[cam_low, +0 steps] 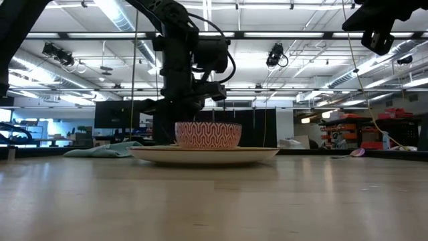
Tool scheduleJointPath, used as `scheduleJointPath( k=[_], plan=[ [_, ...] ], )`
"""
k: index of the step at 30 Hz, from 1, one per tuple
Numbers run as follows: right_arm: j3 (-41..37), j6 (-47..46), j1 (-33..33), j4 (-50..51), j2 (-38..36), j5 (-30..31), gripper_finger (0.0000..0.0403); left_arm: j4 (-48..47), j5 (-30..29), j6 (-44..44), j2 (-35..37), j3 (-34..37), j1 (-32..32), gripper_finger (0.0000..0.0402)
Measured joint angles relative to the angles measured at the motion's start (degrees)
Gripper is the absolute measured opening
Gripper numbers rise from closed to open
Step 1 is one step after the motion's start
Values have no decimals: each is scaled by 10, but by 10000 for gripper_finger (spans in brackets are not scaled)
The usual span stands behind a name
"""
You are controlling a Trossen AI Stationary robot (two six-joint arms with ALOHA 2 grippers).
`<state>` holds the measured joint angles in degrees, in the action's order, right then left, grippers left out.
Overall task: Set table place
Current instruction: Put the blue and red bowl onto the yellow plate
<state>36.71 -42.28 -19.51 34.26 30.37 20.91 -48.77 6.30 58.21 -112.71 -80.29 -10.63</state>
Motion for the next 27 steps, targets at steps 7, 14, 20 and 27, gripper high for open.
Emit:
scheduleJointPath(
  k=[7,14,20,27],
  plan=[
    [0,0,0,0,0,0,17,-4,-5,1,-1,0,2,40],
    [0,0,0,0,0,0,17,-6,-5,-2,-1,1,2,43],
    [0,0,0,0,0,0,17,-11,-7,-3,-2,1,2,66],
    [0,0,0,0,0,0,17,-12,-7,-3,-2,1,2,82]
  ],
)
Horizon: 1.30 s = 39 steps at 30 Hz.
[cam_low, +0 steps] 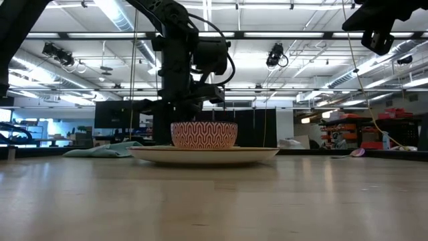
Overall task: Set table place
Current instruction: Put the blue and red bowl onto the yellow plate, then put the blue fork to the left of the yellow plate
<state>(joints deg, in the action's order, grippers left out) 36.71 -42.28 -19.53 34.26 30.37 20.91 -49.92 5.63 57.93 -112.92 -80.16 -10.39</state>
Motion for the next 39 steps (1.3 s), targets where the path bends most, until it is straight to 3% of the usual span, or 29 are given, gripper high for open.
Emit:
scheduleJointPath(
  k=[14,23,30,39],
  plan=[
    [0,0,0,0,0,0,17,1,24,2,0,0,0,101],
    [0,0,0,0,0,0,17,-1,21,11,36,0,-10,105],
    [0,0,0,0,0,0,17,-41,21,10,90,-1,-13,104],
    [0,0,0,0,0,0,17,-79,15,20,213,-1,1,104]
  ],
)
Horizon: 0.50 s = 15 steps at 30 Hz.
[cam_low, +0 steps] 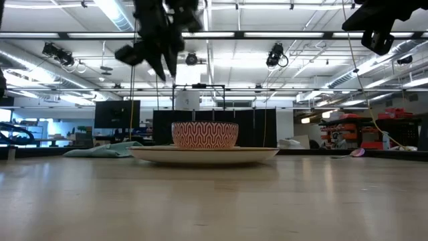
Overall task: Set table place
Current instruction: Put the blue fork to the left of the yellow plate
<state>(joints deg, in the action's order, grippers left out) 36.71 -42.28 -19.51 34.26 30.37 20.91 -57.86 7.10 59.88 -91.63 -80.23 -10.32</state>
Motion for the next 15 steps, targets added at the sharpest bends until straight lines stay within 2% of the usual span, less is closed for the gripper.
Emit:
scheduleJointPath(
  k=[9,13,15],
  plan=[
    [0,4,0,0,0,0,17,0,-11,10,125,-1,88,93],
    [0,98,0,0,0,4,17,-11,-16,10,154,-1,145,89],
    [0,114,0,0,0,4,17,-34,-17,17,163,-1,176,87]
  ],
)
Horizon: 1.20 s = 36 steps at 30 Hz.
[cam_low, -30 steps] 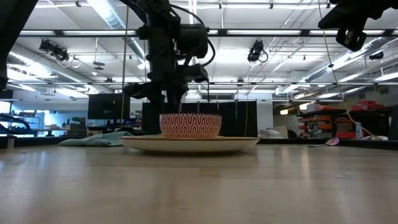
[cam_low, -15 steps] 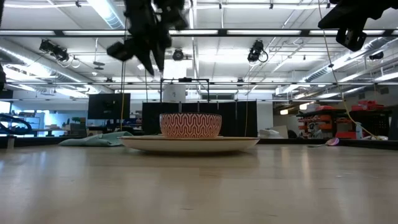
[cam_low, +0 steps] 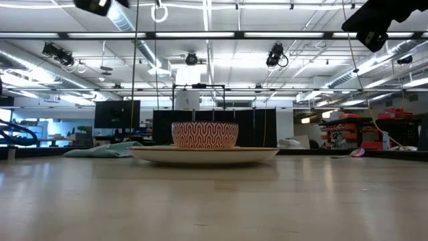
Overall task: Set table place
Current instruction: Put the blue fork to the left of the yellow plate
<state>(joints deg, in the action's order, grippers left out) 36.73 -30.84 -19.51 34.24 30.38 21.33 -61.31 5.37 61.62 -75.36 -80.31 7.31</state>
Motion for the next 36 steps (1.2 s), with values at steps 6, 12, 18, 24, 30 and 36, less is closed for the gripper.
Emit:
scheduleJointPath(
  k=[6,12,18,24,30,36],
  plan=[
    [0,-9,0,0,0,0,17,-91,-2,53,1,0,94,85],
    [0,-60,0,0,0,0,17,-129,-29,99,-1,0,182,88],
    [0,-219,0,0,0,0,17,-184,-98,162,-1,0,262,78],
    [0,-252,0,0,0,0,17,-241,-161,228,-1,0,320,76],
    [0,-252,0,0,0,0,17,-286,-163,268,-1,0,358,79],
    [0,-266,0,0,0,-12,17,-286,-200,272,-1,2,383,71]
  ],
)
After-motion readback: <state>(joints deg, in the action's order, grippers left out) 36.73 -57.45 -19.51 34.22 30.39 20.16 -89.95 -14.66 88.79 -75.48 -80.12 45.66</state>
